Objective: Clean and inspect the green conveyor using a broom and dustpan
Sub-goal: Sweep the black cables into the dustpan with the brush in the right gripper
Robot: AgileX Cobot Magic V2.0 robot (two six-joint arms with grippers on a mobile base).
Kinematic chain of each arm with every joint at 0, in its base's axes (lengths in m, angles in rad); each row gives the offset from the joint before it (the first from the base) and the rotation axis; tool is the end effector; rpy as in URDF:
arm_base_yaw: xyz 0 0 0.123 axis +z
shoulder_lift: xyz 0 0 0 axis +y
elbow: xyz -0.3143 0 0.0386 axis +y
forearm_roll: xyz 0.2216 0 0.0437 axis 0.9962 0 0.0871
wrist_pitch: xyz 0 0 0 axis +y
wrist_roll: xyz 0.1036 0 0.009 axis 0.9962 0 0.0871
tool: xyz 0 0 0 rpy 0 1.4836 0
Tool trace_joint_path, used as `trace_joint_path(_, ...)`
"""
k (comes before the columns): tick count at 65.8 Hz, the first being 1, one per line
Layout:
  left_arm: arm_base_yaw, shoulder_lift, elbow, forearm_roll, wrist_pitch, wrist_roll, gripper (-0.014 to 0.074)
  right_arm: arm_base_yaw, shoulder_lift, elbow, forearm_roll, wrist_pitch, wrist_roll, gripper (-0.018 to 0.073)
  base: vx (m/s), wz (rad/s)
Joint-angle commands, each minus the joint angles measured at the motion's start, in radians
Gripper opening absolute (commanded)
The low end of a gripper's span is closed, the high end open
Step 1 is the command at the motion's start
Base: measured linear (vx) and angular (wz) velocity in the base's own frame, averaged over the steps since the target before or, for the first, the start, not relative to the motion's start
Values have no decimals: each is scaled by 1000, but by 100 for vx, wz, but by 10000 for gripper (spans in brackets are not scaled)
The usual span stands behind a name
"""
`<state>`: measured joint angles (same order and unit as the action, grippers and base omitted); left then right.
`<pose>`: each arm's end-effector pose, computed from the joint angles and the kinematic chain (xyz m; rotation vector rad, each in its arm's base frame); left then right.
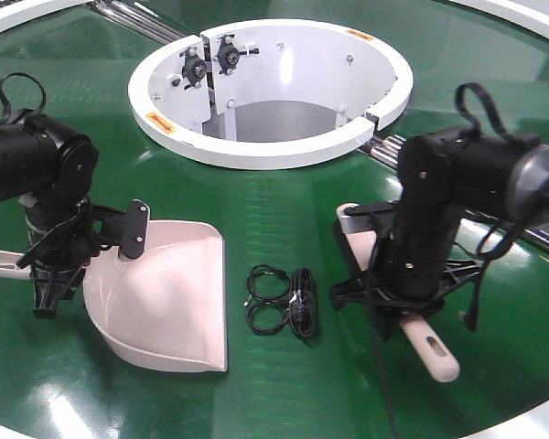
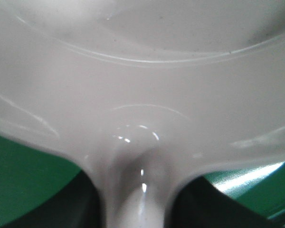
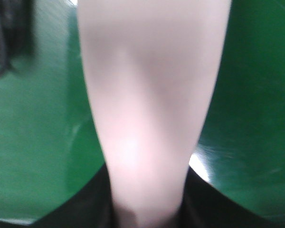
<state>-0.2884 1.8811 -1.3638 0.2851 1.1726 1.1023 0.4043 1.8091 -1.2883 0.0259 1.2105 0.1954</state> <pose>0.3386 -0.0723 0.2385 -2.0448 -2.1816 -0.3414 0.2914 0.1274 0.2433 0.3042 -3.0494 -0.0018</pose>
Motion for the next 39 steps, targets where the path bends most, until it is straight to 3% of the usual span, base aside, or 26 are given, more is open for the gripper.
trace_joint_path(1, -4, -45, -25, 5, 19, 1, -6, 23, -19, -44, -18, 81, 52, -4, 0, 0)
trace_joint_path(39, -4, -45, -25, 5, 19, 1, -6, 177, 123, -107, 88, 82, 114, -4, 0, 0)
